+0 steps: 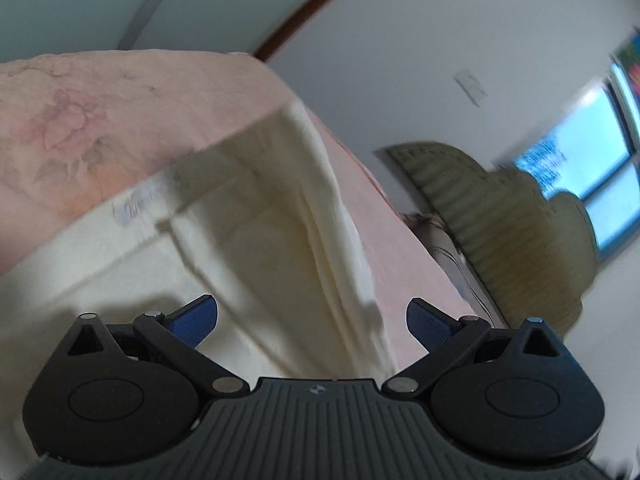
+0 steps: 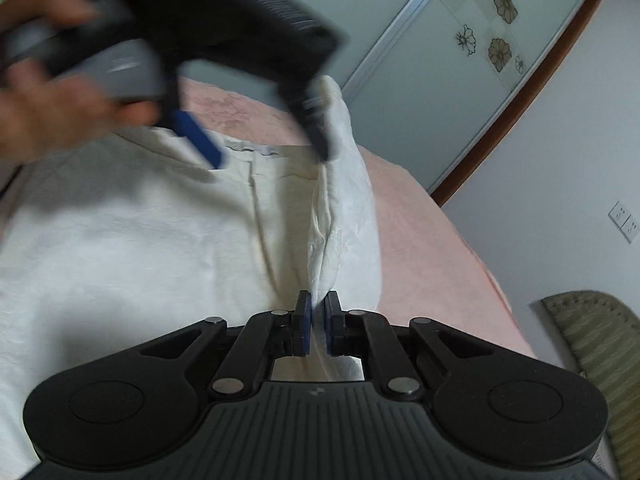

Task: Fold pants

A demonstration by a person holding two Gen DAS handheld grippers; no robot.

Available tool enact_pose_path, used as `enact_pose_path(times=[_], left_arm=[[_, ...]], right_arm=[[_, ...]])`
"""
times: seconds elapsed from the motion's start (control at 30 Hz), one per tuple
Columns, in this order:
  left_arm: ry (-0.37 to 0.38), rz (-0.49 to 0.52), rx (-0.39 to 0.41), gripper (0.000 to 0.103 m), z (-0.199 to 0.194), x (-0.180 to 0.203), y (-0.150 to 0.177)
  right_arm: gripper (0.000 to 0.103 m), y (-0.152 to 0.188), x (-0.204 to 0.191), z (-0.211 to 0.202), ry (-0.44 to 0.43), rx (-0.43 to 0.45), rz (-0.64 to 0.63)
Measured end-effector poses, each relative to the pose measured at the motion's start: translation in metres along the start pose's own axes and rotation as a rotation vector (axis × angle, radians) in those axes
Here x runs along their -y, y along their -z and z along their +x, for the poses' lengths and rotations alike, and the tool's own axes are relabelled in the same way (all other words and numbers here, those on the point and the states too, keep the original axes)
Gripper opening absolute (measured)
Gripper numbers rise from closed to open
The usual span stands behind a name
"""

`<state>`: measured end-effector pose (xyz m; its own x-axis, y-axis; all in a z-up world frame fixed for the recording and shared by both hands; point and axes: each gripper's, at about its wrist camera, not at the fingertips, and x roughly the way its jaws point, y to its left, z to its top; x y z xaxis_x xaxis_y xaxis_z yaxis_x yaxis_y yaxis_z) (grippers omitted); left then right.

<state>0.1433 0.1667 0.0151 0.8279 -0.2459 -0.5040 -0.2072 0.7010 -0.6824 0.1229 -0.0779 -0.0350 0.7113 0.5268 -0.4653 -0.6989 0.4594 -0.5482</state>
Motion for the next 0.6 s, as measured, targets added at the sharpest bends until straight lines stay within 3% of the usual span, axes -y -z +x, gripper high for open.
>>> enact_pose_path(times=[0.1,0.17,0.23,0.3,0.37,0.43,0.47,0.5,0.6], left_arm=[[-0.055,-0.054,0.011,0.098,0.020,-0.002,-0.021],[-0.039,-0.111,0.035,0.091,0.026,-0.010,-0.030],[-0.028,-0.150,0.007,0.034,0.030,-0.016,-0.033],[0.024,-0.172,-0.022,0.011,0.030,-0.021,-0.032],[0.015,-0.147,-0.001,0.006,0.022,-0.021,-0.026],[0.037,-0.127,0.012,0.004,0.012,-0.021,-0.022],[0.048,-0.121,0.015,0.004,0.007,-0.020,-0.020],[0.061,-0.118,0.022,0.004,0.002,-0.020,-0.020],[0.085,-0.105,0.027,0.004,-0.012,-0.022,-0.019]], right_arm=[[0.007,-0.001,-0.005,-0.003,0.002,0.010,0.031],[0.007,0.000,-0.007,-0.005,0.000,0.014,0.049],[0.007,0.006,-0.012,-0.008,0.012,0.014,0.060],[0.008,0.007,-0.018,-0.006,0.065,0.018,0.042],[0.015,0.011,-0.026,-0.003,0.121,0.008,0.024],[0.042,0.015,-0.030,0.001,0.166,-0.014,0.008],[0.049,0.017,-0.032,0.003,0.197,-0.029,-0.003],[0.053,0.020,-0.033,0.002,0.219,-0.036,-0.009],[0.049,0.027,-0.021,-0.008,0.257,-0.051,0.081]])
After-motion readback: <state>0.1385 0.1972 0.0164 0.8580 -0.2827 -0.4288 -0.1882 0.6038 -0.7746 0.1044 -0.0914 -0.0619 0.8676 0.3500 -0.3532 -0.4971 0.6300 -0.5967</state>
